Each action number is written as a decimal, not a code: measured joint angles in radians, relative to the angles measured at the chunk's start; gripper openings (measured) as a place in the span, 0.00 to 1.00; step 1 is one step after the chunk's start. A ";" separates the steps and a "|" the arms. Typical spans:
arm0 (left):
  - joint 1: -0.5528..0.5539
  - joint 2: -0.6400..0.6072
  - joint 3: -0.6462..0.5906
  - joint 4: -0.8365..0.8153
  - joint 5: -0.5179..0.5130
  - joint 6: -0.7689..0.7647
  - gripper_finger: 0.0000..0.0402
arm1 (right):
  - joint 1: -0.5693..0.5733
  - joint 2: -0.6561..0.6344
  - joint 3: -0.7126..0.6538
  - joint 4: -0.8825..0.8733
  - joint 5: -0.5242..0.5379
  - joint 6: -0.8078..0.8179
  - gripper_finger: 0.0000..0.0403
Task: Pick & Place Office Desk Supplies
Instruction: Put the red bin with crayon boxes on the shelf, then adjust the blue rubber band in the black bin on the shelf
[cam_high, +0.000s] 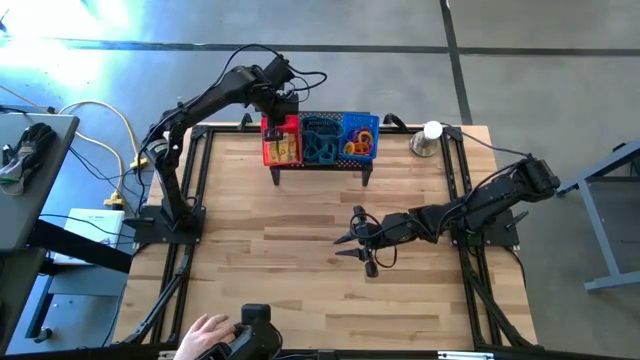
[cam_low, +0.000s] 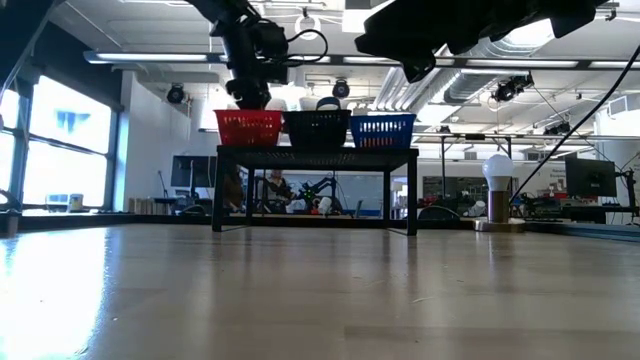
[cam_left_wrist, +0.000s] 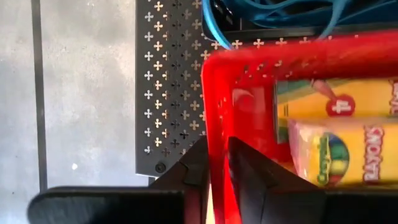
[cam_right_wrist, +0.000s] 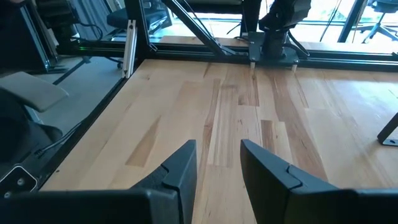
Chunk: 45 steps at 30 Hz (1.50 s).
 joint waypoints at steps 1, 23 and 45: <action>0.000 0.000 0.000 0.000 0.001 0.000 0.13 | 0.000 0.000 0.000 0.000 0.000 0.000 0.28; -0.141 0.000 0.000 0.149 -0.350 0.120 0.18 | 0.000 0.000 0.000 0.001 0.008 0.000 0.28; -0.027 -0.333 -0.038 -0.058 0.335 -0.215 0.18 | -0.271 -0.223 0.274 -0.465 0.202 -0.226 0.28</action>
